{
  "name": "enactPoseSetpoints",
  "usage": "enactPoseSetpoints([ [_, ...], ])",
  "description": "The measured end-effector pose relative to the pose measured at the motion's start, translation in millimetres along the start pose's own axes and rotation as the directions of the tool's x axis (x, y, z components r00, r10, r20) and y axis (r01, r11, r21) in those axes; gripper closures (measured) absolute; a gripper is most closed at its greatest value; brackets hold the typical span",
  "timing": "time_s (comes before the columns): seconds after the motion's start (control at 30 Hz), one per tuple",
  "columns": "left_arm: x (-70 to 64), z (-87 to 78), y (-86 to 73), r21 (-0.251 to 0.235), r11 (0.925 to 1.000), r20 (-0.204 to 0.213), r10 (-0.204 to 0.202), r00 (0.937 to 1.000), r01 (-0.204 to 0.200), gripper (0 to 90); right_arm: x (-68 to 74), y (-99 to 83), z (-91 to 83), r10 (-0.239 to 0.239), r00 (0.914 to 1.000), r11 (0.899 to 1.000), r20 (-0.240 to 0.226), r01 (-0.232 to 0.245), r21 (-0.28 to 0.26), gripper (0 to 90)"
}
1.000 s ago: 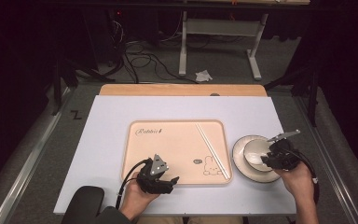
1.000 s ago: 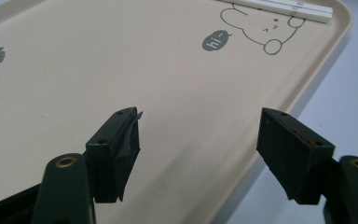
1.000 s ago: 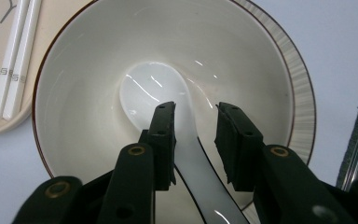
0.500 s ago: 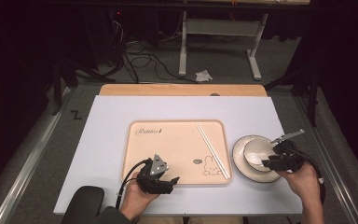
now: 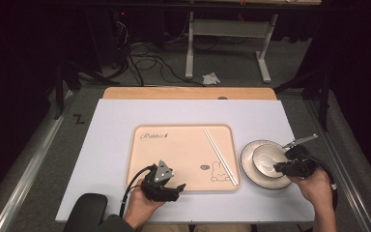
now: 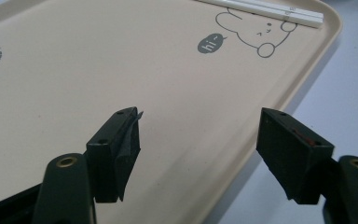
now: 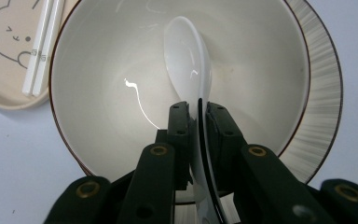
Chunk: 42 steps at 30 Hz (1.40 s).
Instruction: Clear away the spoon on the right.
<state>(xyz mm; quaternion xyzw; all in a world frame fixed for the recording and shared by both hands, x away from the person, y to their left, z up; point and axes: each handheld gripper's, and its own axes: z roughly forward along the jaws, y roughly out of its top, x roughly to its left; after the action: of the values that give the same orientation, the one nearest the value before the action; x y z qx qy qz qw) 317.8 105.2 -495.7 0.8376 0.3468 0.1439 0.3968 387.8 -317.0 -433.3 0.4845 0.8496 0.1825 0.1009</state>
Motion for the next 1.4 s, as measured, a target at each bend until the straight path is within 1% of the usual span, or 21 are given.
enactPoseSetpoints([
  [0.07,-0.1,-0.1,0.0,0.0,1.0,0.0,0.001,1.0,-0.001,30.7,0.2,0.1,1.1,-0.006,1.0,1.0,-0.007,0.006,0.001,84.3],
  [0.3,-0.9,1.1,-0.1,0.005,1.0,-0.001,0.005,1.0,-0.005,30.8,2.8,0.3,0.5,-0.016,0.9998,1.0,0.013,0.016,-0.003,85.0],
  [0.47,-0.2,2.1,-0.2,0.01,0.9999,-0.01,0.007,0.9999,-0.007,31.0,4.1,0.8,-3.7,-0.021,0.9994,0.999,0.027,0.023,-0.042,85.5],
  [0.57,0.4,3.0,-0.2,0.015,0.9999,-0.018,0.008,0.9998,-0.008,31.0,5.3,0.6,-8.6,-0.017,0.9996,0.997,0.022,0.018,-0.07,85.6],
  [0.73,0.5,2.8,0.6,0.007,1.0,-0.017,0.004,0.9998,-0.004,31.0,5.1,-1.0,-11.5,-0.013,0.9992,0.996,0.037,0.017,-0.093,85.6],
  [0.77,0.5,2.8,0.6,0.007,1.0,-0.017,0.004,0.9998,-0.004,30.9,5.1,-1.0,-11.5,-0.013,0.9992,0.996,0.037,0.017,-0.093,85.6],
  [0.87,0.6,4.1,1.3,0.009,0.9999,-0.015,0.008,0.9999,-0.008,31.0,5.9,-2.8,-14.8,-0.008,0.9996,0.993,0.028,0.011,-0.119,85.6],
  [0.9,0.5,4.4,1.6,0.009,0.9999,-0.014,0.009,0.9999,-0.009,31.0,6.4,-3.1,-15.8,-0.01,0.9993,0.992,0.036,0.014,-0.123,85.6],
  [1.0,0.4,5.8,2.3,0.011,0.9999,-0.012,0.008,0.9999,-0.008,31.0,8.3,-4.6,-18.9,-0.006,0.9994,0.991,0.035,0.011,-0.135,85.6],
  [1.13,1.1,7.5,3.1,0.018,0.9998,-0.02,0.006,0.9998,-0.006,31.0,10.4,-7.2,-22.0,-0.002,0.9992,0.988,0.04,0.008,-0.153,85.6],
  [1.17,1.9,8.8,3.6,0.021,0.9998,-0.024,-0.001,0.9997,0.002,31.1,11.2,-7.8,-22.9,0.001,0.9991,0.988,0.043,0.006,-0.156,85.6],
  [1.23,2.3,9.6,3.8,0.023,0.9997,-0.025,-0.001,0.9997,0.002,31.2,11.7,-8.6,-23.9,0.0,0.9993,0.987,0.038,0.006,-0.159,85.7],
  [1.27,2.6,10.5,4.2,0.026,0.9997,-0.026,-0.002,0.9997,0.003,31.3,13.0,-10.4,-25.9,0.006,0.9992,0.984,0.039,0.001,-0.176,85.7],
  [1.33,3.3,11.8,5.3,0.025,0.9997,-0.025,-0.003,0.9997,0.004,31.4,14.6,-11.8,-27.8,0.012,0.999,0.983,0.044,-0.004,-0.185,85.6],
  [1.4,3.7,12.8,6.4,0.025,0.9997,-0.02,-0.002,0.9998,0.003,31.4,15.5,-13.8,-30.1,0.017,0.9991,0.981,0.04,-0.009,-0.194,85.7],
])
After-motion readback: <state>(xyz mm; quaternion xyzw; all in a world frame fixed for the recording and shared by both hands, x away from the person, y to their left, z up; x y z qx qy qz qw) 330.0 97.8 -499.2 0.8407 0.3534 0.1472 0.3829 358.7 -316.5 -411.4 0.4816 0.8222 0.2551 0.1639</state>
